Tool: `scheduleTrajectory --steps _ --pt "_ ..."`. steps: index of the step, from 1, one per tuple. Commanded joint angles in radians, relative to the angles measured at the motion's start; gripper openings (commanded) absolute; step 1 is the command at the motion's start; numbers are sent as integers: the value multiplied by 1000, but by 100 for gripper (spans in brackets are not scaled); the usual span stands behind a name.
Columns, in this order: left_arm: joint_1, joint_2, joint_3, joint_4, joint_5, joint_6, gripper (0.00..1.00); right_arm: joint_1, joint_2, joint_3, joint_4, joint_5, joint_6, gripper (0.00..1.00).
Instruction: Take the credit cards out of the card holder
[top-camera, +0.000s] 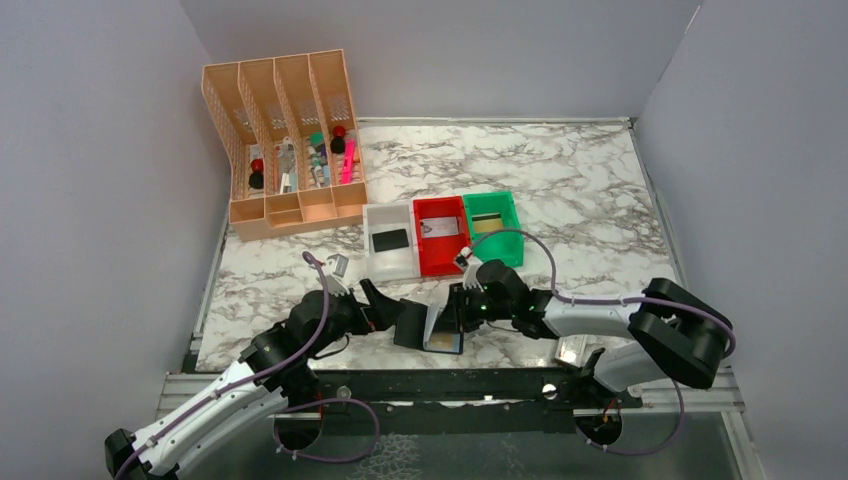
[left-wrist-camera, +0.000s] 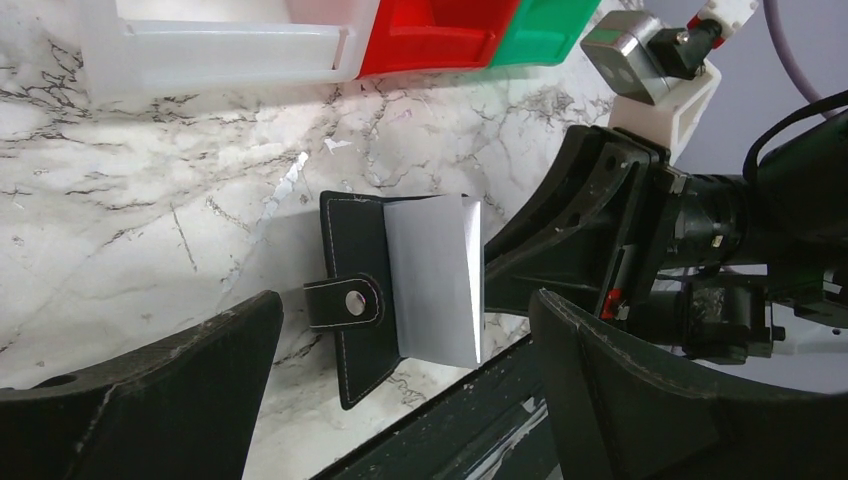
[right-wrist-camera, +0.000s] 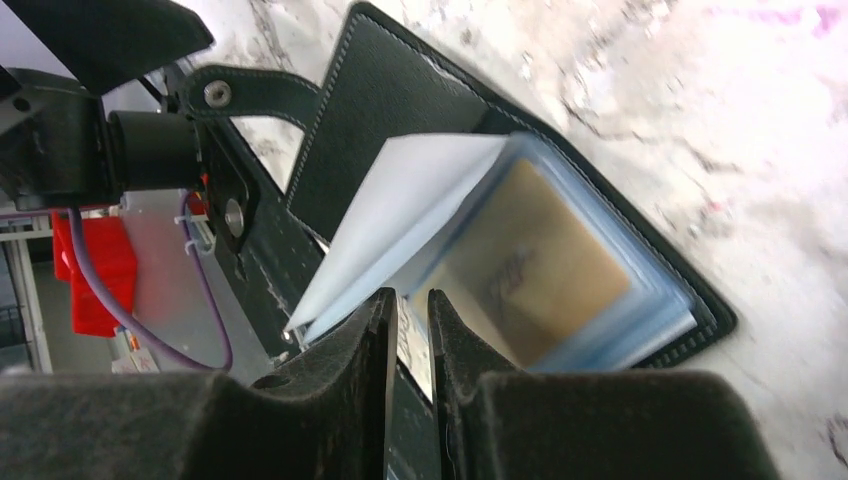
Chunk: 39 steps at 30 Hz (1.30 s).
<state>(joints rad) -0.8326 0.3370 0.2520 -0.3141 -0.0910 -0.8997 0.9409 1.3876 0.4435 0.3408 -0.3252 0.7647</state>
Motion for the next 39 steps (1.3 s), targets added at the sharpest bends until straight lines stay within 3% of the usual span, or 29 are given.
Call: scheduleTrajectory --steps 1,6,13,19,23,27,34,39 --pt "2 9 -2 33 33 9 96 19 71 87 75 -31 -25 23" --pt "2 10 13 29 30 26 95 73 204 221 30 -28 -65 25" --pt "1 24 21 32 34 40 91 126 381 345 -150 111 -102 25" --pt "2 84 -3 112 111 68 74 126 384 319 -157 187 -69 26" --pt "1 183 -22 204 151 84 57 127 372 300 -149 208 -36 27" --pt "0 282 -36 275 170 86 47 126 339 231 -106 268 64 26" --pt "1 355 -68 345 176 74 40 126 300 101 36 286 200 21" --pt "0 407 -65 400 192 76 38 127 278 79 70 281 216 10"
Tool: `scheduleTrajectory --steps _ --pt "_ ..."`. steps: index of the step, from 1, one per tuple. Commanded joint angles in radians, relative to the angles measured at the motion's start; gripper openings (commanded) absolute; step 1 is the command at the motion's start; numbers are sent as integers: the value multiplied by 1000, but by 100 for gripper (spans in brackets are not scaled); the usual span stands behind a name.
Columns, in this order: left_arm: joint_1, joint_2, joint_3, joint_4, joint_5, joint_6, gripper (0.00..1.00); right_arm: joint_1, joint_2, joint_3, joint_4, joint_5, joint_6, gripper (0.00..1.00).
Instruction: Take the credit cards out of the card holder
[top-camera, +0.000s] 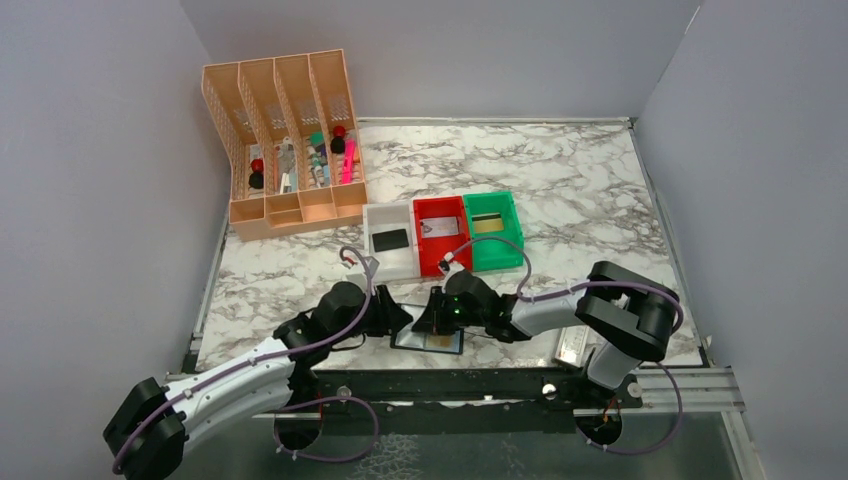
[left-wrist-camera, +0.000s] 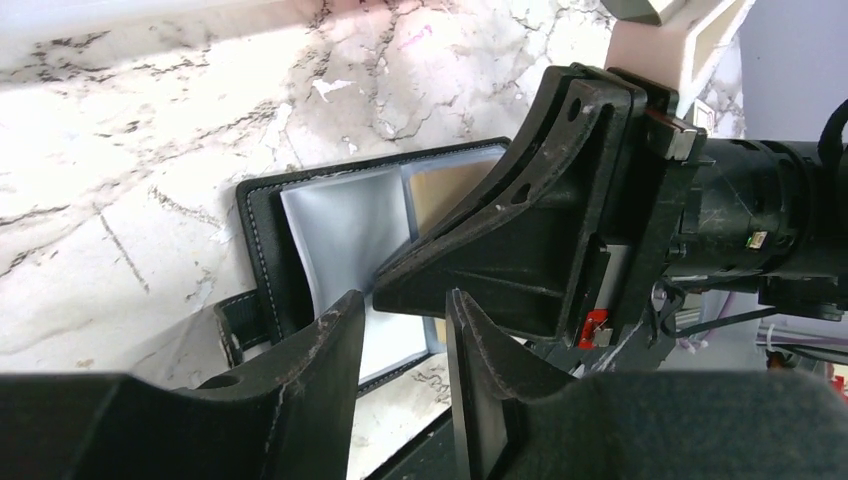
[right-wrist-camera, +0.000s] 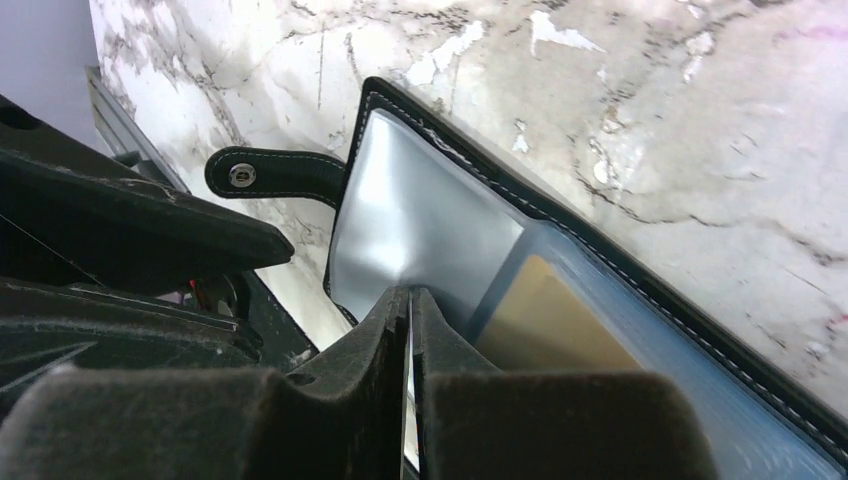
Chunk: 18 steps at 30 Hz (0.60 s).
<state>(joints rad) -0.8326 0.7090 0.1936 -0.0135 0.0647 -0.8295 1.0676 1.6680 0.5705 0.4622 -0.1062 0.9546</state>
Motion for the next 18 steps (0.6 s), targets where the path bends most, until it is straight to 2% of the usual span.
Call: scheduleTrajectory --steps 1,7,12,18 --pt "1 50 -2 107 41 7 38 0 -18 -55 -57 78 31 10" --pt "-6 145 3 178 64 8 37 0 -120 -92 -110 156 24 11" --pt "-22 259 -3 280 72 6 36 0 -124 -88 -127 135 2 12" --pt "-55 397 18 280 39 13 31 0 -126 -83 -134 106 -16 12"
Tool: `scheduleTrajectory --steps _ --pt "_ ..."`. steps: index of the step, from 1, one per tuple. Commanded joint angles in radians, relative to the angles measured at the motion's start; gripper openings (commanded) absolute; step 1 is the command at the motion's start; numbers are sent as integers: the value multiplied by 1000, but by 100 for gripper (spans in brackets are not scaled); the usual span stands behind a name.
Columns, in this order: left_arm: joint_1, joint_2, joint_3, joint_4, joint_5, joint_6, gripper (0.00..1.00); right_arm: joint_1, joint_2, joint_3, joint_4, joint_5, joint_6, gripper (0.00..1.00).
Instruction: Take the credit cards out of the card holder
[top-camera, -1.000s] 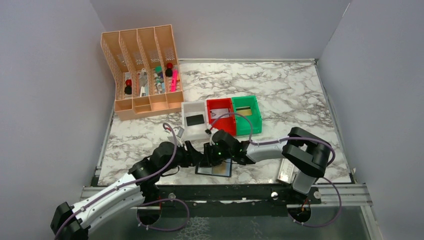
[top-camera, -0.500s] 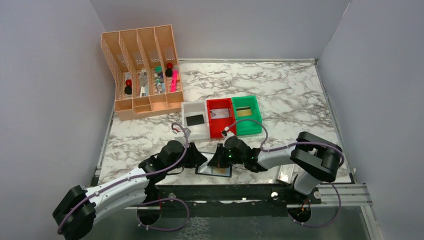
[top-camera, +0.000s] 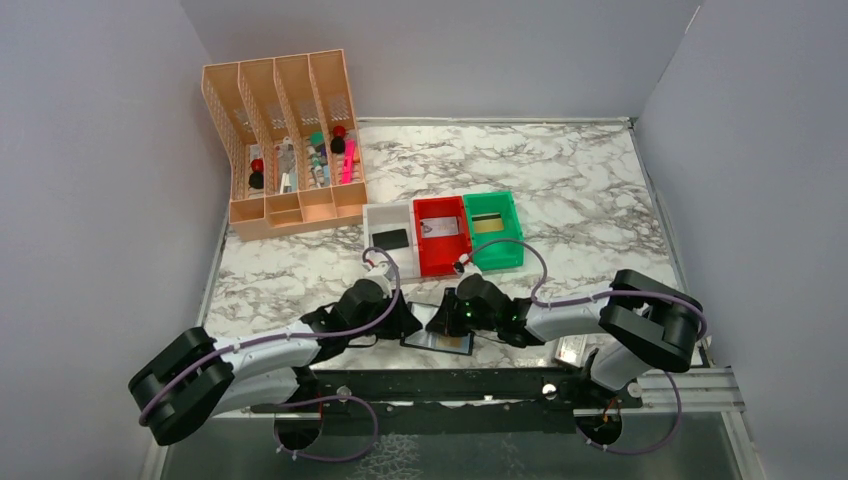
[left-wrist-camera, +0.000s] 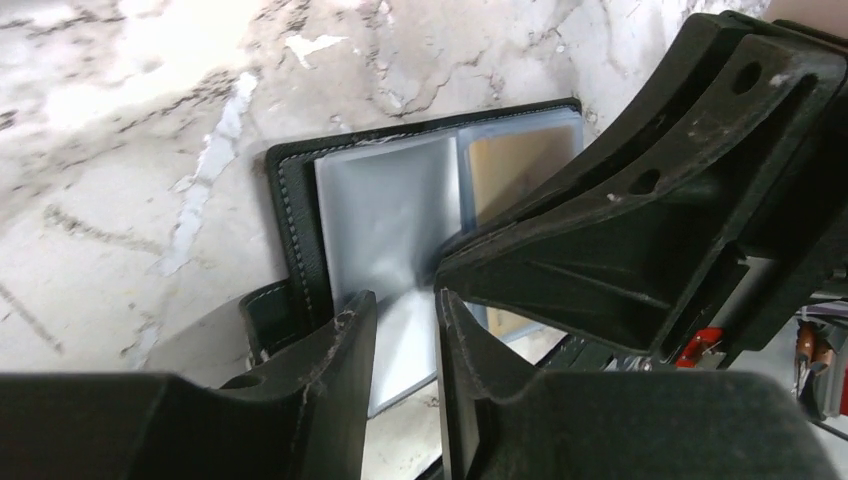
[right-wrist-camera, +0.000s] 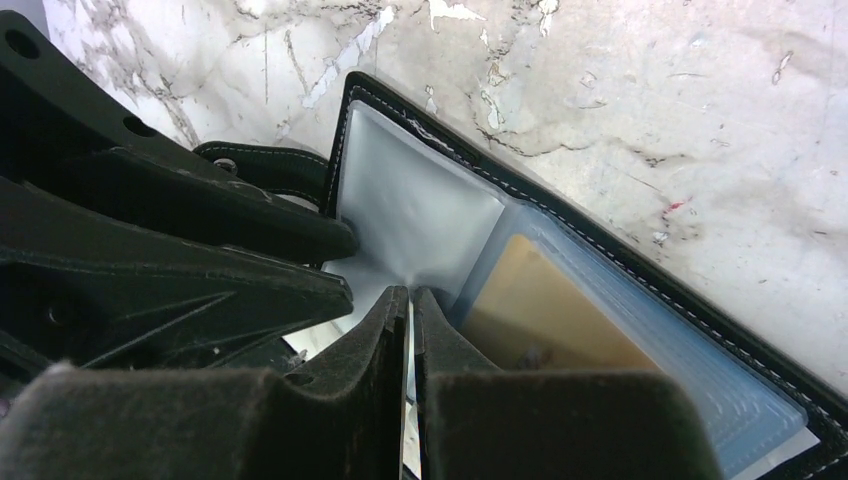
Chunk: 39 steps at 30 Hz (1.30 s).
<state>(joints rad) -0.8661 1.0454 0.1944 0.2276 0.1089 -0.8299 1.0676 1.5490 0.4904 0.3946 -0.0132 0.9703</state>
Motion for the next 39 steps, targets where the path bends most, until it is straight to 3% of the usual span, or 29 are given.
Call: scheduleTrajectory --steps 1,8,11,15,21,31,39 --pt "-28 68 13 39 -16 7 31 0 -25 -2 -86 20 -35 13" --pt "-50 13 -13 18 -55 -19 30 0 -273 -3 -299 138 -81 19" --pt "-51 -17 -8 -10 -66 -12 29 0 -348 10 -412 215 -91 29" --pt "-51 -37 -4 -23 -69 -8 29 0 -397 6 -490 260 -82 36" --pt "-53 -36 -4 -23 -62 -11 29 -1 -381 -26 -490 262 -34 43" --pt "-60 -54 -13 -22 -61 -22 29 -1 -328 -68 -362 191 -30 43" --pt "-64 -74 -30 -24 -64 -29 29 0 -312 -48 -372 175 -46 42"
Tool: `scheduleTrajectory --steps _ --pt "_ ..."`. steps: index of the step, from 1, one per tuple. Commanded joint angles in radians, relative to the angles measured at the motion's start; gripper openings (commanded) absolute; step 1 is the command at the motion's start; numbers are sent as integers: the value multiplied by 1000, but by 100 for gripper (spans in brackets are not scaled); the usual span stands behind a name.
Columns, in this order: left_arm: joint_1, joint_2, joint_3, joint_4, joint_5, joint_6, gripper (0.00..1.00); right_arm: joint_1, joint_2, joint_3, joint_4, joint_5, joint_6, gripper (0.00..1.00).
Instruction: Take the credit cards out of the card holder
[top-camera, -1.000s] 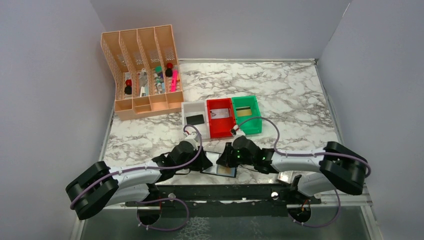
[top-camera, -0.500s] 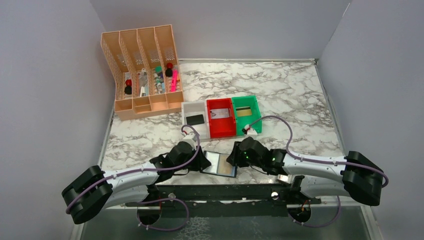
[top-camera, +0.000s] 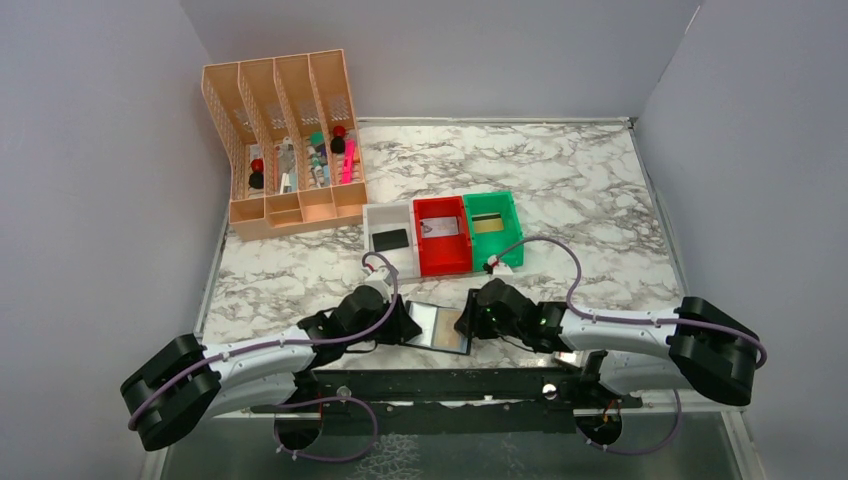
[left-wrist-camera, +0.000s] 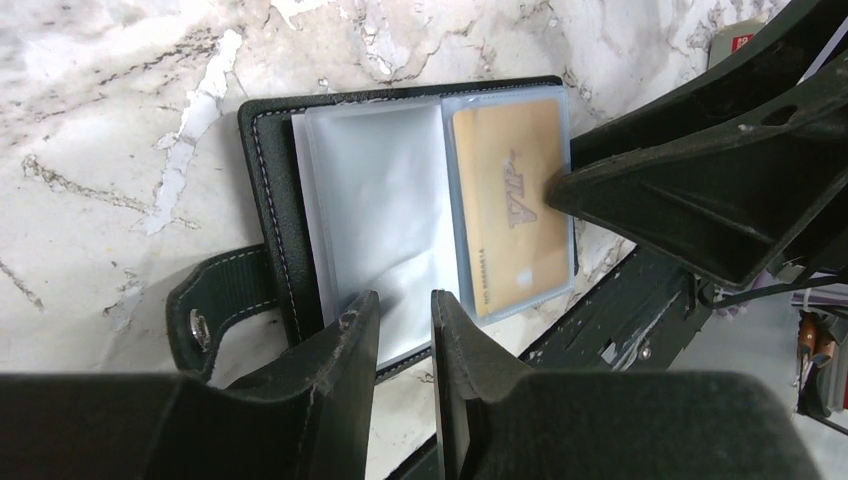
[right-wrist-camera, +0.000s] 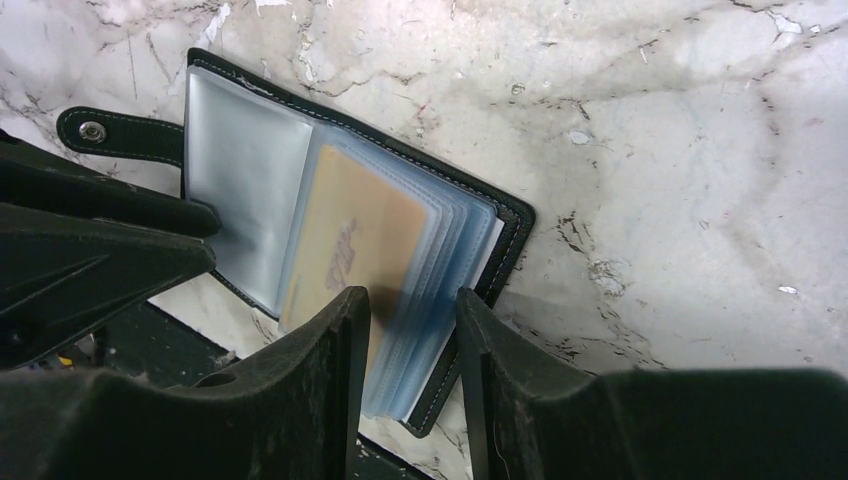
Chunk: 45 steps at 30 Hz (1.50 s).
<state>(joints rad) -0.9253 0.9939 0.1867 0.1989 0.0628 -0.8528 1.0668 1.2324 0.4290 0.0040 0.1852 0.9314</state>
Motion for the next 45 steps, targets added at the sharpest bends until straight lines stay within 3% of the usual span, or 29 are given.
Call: scheduleTrajectory --steps 1,10,21,30,36,45 --pt "-6 -24 -24 5 -17 -7 29 -1 -5 17 15 -25 -11 42" --pt "-6 -26 -22 5 -19 -4 29 -1 -62 14 -1 -29 -14 43" --pt "-7 -21 -10 3 -16 -5 29 -1 34 18 79 -90 -12 43" --pt "-8 -8 -6 3 -17 -3 29 0 -8 9 96 -98 -29 36" --pt "-7 8 0 7 -17 0 30 0 -21 42 51 -99 -50 43" --pt "-8 15 -1 13 -14 3 30 0 25 71 56 -137 -73 44"
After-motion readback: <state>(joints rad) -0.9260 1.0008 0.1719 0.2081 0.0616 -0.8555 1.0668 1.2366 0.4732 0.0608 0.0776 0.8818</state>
